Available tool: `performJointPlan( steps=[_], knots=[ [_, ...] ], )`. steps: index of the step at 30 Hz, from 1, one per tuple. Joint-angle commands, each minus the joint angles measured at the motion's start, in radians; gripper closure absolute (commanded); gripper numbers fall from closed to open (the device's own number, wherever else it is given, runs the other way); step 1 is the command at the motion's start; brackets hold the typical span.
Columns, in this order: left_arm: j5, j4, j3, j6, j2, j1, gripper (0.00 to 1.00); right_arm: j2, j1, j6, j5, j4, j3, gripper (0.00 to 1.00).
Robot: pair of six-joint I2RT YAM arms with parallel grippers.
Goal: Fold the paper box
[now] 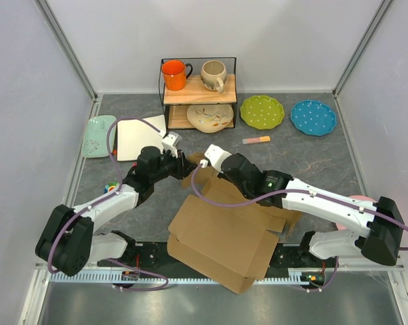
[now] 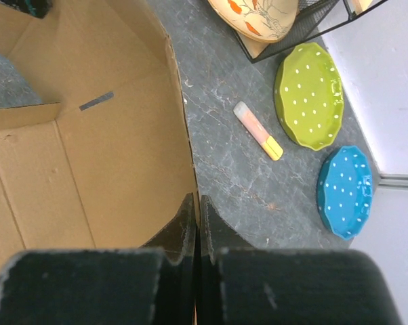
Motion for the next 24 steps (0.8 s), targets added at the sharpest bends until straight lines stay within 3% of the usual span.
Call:
performJointPlan(
  steps=[1, 7, 24],
  knots=[
    [-0.027, -0.048, 0.017, 0.007, -0.076, -0.028, 0.72, 0.030, 0.048, 0.024, 0.108, 0.020, 0.002, 1.00],
    [-0.119, -0.048, 0.008, -0.033, -0.104, -0.082, 0.73, 0.130, 0.175, -0.063, 0.444, 0.106, -0.061, 1.00],
    [-0.166, -0.049, -0.049, -0.194, -0.200, -0.192, 0.70, 0.110, 0.190, -0.042, 0.487, 0.175, -0.154, 1.00]
  ],
)
